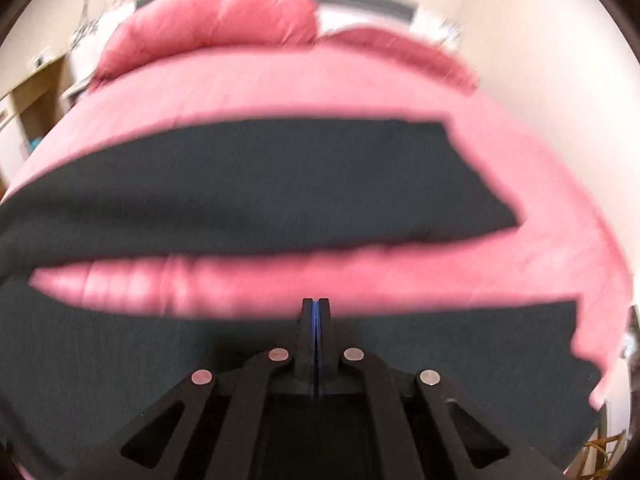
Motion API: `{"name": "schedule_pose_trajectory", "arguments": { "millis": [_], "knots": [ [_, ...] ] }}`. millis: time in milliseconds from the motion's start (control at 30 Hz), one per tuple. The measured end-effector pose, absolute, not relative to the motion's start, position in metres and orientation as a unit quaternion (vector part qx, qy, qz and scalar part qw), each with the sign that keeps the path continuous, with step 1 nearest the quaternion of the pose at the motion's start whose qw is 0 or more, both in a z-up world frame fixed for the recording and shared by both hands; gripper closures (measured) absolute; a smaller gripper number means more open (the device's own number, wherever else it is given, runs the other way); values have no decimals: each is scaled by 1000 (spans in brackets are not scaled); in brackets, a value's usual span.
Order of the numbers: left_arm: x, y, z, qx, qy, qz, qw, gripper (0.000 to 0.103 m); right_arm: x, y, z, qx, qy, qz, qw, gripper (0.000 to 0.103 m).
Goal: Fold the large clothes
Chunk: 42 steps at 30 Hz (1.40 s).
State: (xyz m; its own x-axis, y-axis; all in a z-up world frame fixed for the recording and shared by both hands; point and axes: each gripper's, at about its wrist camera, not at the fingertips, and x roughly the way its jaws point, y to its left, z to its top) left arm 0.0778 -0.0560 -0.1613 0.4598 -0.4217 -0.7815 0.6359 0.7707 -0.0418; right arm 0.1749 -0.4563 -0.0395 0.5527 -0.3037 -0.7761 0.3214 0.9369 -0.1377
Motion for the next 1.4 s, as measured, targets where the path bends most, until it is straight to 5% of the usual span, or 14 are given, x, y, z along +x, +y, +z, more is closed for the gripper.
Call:
{"name": "schedule_pose_trajectory", "arguments": {
  "millis": [133, 267, 367, 633, 767, 1200, 1400],
  "knots": [
    [79, -57, -159, 128, 421, -310, 843, 26, 190, -482, -26, 73, 430, -164, 884, 103],
    [89, -51, -151, 98, 429, -312, 842, 27, 146, -494, -38, 150, 438, -129, 877, 66],
    [103, -44, -148, 97, 432, -289, 849, 28, 105, -499, -51, 106, 463, -169, 864, 66],
    [114, -4, -150, 119, 440, -213, 864, 30, -65, -630, -44, 351, 332, -342, 806, 58],
    [123, 18, -142, 96, 447, -199, 867, 30, -92, -659, -37, 374, 316, -376, 787, 56],
    [286, 118, -97, -100, 430, -42, 896, 25, 159, -631, -13, 396, 361, -177, 826, 56],
    [355, 160, -110, -122, 440, 13, 889, 10, 293, -639, -14, 339, 399, -219, 823, 54]
  ]
}}
